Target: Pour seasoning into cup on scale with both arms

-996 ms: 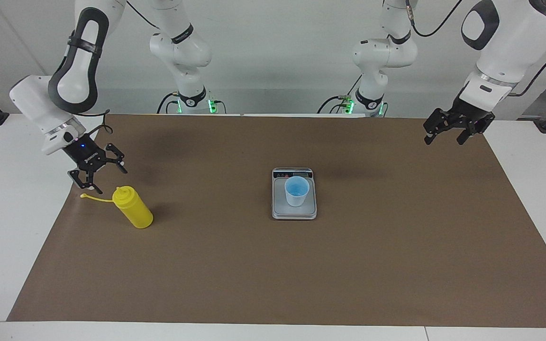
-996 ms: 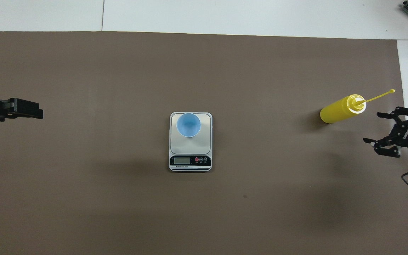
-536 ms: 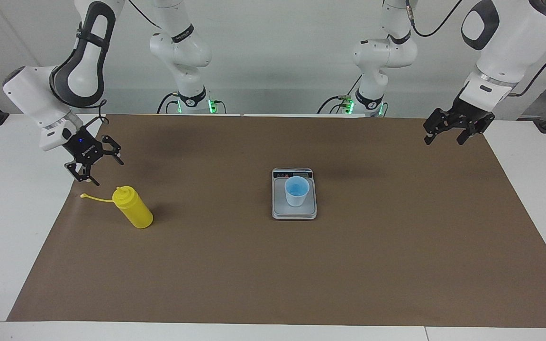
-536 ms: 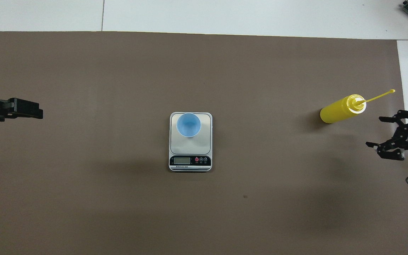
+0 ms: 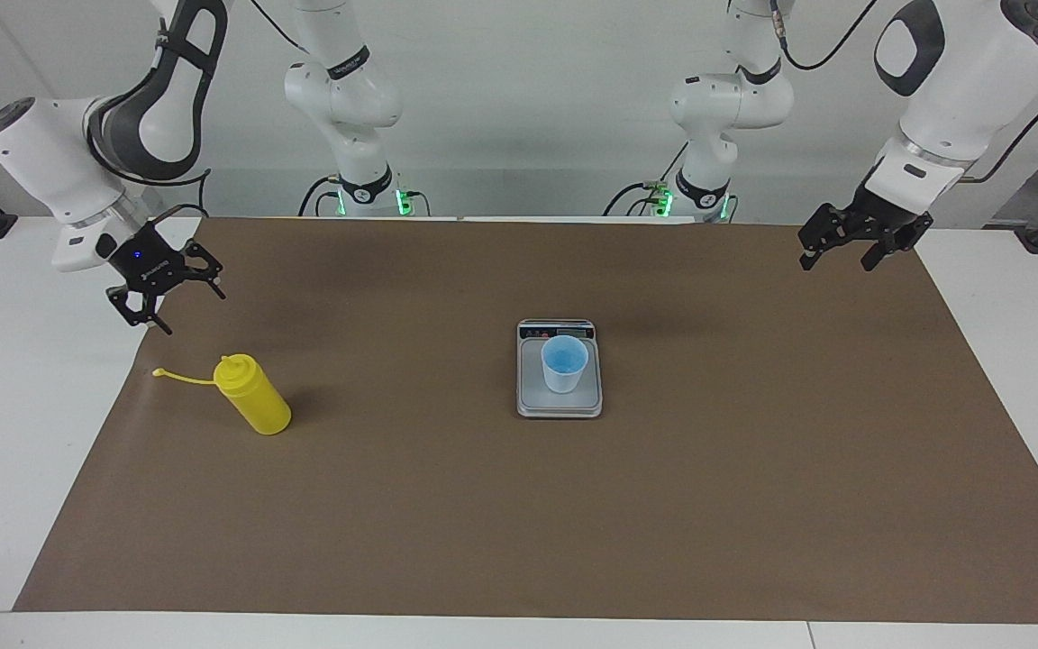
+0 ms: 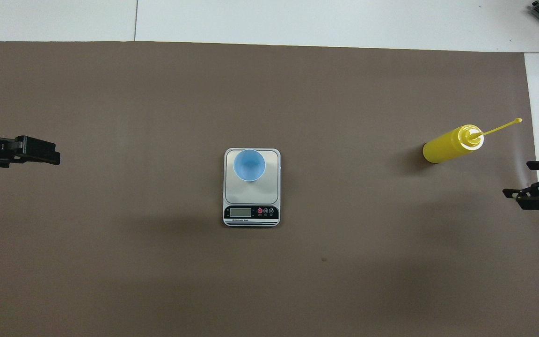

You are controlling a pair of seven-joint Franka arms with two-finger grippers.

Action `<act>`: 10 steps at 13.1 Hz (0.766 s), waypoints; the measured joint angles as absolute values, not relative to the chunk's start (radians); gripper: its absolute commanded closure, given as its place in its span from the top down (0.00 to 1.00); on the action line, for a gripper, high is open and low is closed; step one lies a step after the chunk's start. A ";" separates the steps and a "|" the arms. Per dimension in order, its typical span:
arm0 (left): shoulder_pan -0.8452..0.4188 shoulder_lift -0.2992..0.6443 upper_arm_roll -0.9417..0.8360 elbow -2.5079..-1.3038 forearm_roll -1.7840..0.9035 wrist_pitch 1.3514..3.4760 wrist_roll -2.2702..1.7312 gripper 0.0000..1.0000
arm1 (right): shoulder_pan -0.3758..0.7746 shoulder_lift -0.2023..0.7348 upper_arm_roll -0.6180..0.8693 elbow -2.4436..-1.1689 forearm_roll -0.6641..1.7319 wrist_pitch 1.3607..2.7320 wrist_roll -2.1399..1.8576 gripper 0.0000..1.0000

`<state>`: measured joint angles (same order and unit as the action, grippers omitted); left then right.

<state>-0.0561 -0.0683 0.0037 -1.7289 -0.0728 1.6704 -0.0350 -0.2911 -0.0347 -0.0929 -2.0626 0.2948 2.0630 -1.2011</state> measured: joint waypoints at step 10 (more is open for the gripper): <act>-0.055 -0.068 0.007 -1.729 -0.073 1.667 -0.035 1.00 | -0.112 -0.038 -0.085 -1.877 0.074 1.909 -0.461 1.00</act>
<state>-0.0552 -0.0684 0.0073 -1.7288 -0.0728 1.6666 -0.0350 -0.1116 -0.0384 -0.0853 -1.8766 0.0737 1.9092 -0.4611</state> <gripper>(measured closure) 0.000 0.000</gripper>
